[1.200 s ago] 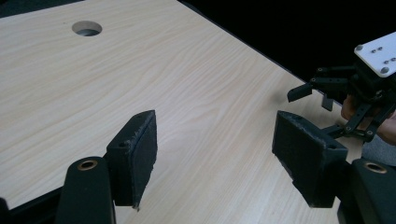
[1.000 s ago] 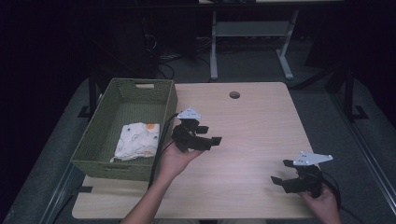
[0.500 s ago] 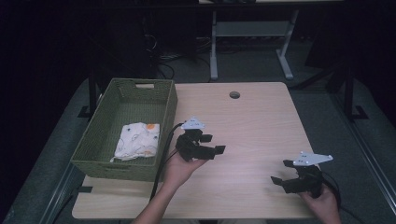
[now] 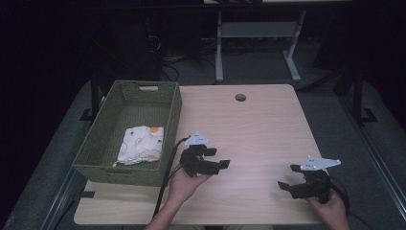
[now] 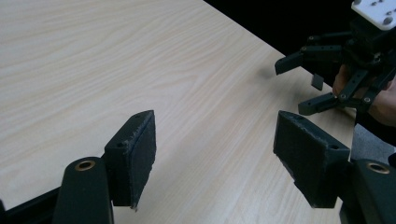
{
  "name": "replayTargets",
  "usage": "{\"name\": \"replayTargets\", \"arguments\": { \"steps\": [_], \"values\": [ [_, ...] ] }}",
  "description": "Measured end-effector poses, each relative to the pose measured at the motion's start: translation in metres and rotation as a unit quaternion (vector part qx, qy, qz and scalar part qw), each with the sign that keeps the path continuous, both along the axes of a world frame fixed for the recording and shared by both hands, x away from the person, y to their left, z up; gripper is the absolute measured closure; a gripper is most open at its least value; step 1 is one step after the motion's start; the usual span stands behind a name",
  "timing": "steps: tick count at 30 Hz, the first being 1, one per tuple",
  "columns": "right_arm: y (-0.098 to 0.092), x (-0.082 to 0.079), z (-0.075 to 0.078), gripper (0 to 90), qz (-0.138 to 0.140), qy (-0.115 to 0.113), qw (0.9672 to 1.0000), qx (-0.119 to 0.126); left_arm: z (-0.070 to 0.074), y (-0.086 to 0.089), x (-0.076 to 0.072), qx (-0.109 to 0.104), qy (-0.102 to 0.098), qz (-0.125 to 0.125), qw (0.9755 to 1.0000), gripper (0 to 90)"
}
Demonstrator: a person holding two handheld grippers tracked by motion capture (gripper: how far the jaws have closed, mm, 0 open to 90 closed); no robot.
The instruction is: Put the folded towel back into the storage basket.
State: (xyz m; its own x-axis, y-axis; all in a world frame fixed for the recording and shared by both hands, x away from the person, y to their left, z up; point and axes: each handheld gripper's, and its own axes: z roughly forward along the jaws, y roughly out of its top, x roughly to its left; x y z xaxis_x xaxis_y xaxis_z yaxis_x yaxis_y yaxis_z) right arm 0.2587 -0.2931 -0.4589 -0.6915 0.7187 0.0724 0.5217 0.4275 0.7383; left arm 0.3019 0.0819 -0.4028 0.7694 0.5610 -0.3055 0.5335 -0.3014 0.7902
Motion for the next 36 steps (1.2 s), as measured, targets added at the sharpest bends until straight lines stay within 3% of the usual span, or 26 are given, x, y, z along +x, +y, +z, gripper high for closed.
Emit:
{"name": "replayTargets", "arguments": {
  "steps": [32,36],
  "values": [
    [0.003,0.000,-0.002,15.8,0.001,0.004,1.0000,-0.008,-0.042,0.008,-0.037,-0.006,0.011,-0.020,0.9997,29.1],
    [0.004,-0.001,-0.002,15.8,0.001,0.004,1.0000,-0.008,-0.047,0.006,-0.040,0.003,0.011,-0.024,0.9997,28.8]
  ]
}}
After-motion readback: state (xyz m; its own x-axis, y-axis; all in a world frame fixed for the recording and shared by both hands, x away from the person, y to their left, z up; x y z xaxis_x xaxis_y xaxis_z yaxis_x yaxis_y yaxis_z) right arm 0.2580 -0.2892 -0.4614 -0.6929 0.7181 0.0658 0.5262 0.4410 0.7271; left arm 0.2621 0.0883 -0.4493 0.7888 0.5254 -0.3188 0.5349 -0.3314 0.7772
